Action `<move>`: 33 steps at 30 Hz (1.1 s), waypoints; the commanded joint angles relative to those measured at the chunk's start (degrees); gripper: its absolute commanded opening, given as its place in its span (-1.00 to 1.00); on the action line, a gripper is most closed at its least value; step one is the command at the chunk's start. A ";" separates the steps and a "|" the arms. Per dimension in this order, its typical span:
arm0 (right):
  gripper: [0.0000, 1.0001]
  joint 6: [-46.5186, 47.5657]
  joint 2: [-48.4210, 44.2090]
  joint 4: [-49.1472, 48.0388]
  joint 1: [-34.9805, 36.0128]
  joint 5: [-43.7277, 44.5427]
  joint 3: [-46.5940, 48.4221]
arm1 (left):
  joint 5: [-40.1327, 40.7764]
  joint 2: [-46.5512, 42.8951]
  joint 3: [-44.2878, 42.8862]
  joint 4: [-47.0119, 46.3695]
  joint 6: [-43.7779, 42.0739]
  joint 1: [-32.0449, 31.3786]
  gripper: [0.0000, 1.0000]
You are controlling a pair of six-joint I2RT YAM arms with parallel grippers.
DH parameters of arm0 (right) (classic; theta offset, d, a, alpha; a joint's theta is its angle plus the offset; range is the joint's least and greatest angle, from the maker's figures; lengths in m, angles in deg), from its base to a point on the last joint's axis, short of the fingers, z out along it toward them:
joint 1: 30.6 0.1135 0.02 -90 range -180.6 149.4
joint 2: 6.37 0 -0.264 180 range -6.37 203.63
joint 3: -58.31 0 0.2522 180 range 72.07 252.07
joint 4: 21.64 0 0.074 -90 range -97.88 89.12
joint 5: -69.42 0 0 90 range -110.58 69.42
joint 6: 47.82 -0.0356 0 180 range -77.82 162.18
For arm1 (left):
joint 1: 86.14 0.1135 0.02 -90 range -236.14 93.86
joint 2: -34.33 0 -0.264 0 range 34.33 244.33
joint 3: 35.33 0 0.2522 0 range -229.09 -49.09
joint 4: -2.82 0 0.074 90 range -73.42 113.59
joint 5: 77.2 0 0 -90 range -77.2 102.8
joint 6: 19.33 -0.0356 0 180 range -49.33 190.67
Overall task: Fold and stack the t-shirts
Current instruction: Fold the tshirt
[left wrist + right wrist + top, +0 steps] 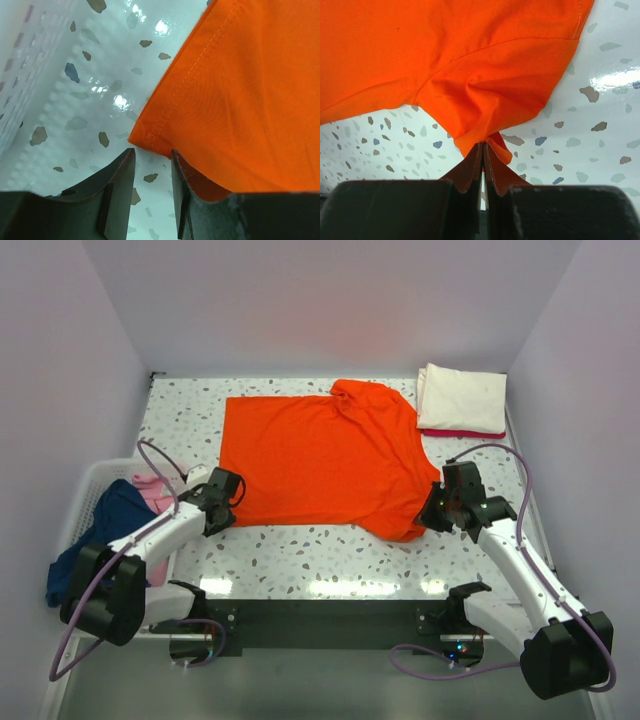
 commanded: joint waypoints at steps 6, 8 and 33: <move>-0.88 1.20 -1.15 0.27 0.23 0.21 1.06 | 4.02 2.58 0.86 -2.85 1.65 -0.33 -0.21; -0.88 1.11 -1.32 0.45 0.32 0.21 1.24 | 4.02 2.76 1.21 -3.02 1.73 -0.33 -0.24; -0.99 7.70 4.31 1.85 0.15 5.66 9.95 | 1.74 3.02 -8.19 -1.44 -3.19 -0.24 -1.00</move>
